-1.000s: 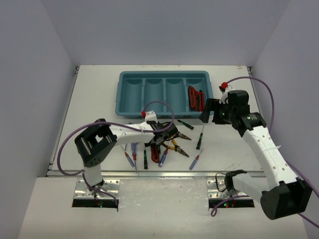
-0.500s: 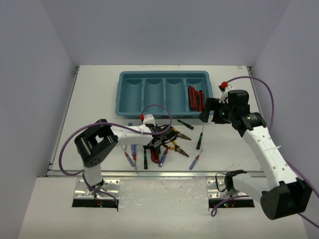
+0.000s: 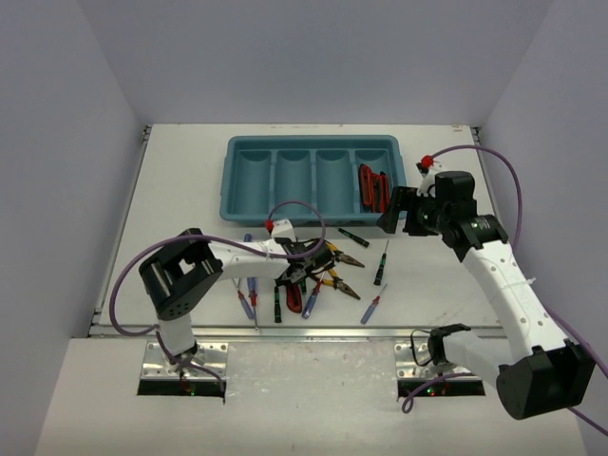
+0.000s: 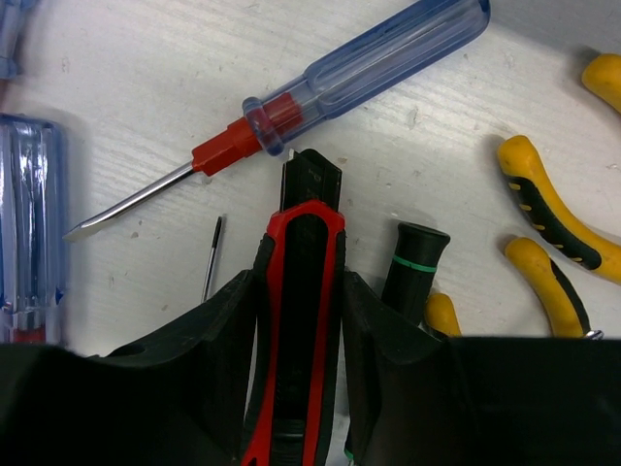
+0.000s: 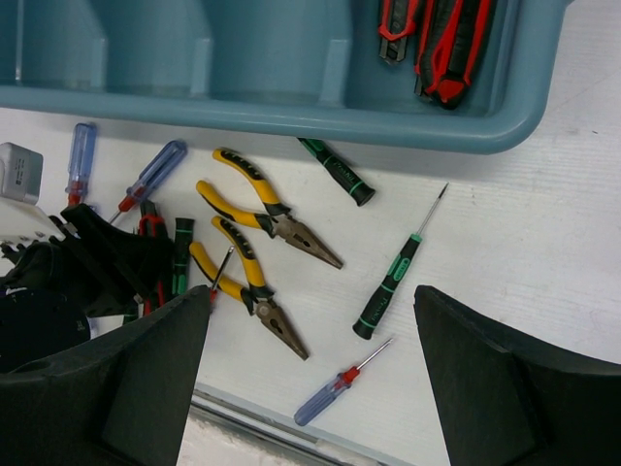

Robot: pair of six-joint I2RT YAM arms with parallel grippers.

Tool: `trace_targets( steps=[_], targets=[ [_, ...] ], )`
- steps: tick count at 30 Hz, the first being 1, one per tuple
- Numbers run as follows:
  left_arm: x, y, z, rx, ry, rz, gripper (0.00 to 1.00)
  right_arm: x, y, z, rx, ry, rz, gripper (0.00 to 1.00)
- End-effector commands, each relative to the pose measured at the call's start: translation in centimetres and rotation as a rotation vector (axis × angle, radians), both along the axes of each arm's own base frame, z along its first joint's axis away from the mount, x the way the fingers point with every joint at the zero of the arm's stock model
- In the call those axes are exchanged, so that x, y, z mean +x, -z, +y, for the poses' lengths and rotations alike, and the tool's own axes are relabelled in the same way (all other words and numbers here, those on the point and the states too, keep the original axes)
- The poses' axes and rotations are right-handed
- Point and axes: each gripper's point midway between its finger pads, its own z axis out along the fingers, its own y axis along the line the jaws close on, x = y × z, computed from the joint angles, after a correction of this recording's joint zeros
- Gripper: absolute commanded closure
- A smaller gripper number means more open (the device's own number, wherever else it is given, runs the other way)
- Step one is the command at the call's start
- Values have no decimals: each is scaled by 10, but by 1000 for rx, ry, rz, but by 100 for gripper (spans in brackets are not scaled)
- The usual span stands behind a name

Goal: Sort the tools into containers

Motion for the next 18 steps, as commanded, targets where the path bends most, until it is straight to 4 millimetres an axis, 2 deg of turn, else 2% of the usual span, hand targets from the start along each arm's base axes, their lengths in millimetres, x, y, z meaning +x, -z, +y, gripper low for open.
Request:
trace_targets(
  steps=[1, 3, 5, 7, 9, 11, 15, 18],
  targets=[
    [6, -27, -2, -79, -22, -56, 89, 1, -15, 15, 73, -59, -59, 15],
    [6, -35, -2, -90, -19, -66, 95, -2, -17, 23, 108, -96, -60, 15],
    [6, -55, -3, -134, -22, -99, 100, -10, -21, 39, 181, -181, -65, 13],
    [7, -80, -4, -196, -24, -155, 100, -21, -28, 57, 264, -279, -78, 10],
    [8, -100, -4, -244, -24, -201, 100, -25, -31, 63, 301, -312, -94, 7],
    [9, -131, -2, -306, -13, -267, 100, -43, -39, 82, 433, -428, -116, 3],
    [14, -165, -11, -397, 14, -340, 100, -73, -50, 110, 599, -580, -135, 3],
    [15, -189, -24, -478, 47, -384, 100, -86, -48, 133, 604, -618, -160, 4]
  ],
)
